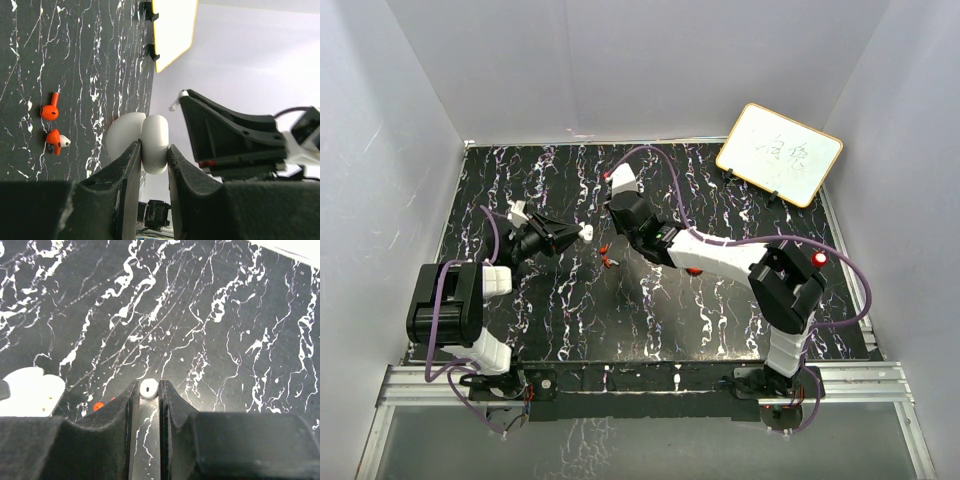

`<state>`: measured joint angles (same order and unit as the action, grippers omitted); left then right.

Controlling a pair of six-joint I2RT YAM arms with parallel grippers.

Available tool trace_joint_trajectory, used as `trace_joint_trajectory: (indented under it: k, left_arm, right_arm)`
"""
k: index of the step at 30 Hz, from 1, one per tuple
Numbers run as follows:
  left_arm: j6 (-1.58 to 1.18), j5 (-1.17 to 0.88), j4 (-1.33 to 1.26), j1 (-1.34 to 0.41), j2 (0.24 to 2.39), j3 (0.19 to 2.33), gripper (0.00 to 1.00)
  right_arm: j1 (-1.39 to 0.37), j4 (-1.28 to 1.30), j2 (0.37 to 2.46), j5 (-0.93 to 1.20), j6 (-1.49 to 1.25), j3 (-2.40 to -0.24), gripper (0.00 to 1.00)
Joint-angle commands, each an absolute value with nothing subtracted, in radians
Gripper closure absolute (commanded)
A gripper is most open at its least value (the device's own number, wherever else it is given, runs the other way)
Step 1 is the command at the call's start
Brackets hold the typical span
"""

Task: Insert the wireless bluetooth earbuds into the charging case
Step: Place the earbud at the center of the board.

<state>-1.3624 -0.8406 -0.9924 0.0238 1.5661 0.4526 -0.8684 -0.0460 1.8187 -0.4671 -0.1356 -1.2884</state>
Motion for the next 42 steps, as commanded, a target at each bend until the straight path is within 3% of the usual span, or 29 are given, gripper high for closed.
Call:
trace_joint_trajectory:
  k: [1, 42]
  left_arm:
    - [-1.333, -0.778, -0.924, -0.011, 1.526, 0.5, 1.0]
    - [-1.303, -0.699, -0.883, -0.119, 1.514, 0.549, 1.0]
  right_arm:
    - [-0.908, -0.038, 1.81, -0.58, -0.087, -1.381, 0.87]
    - [-1.004, 0.066, 1.924, -0.692, -0.069, -1.498, 0.88]
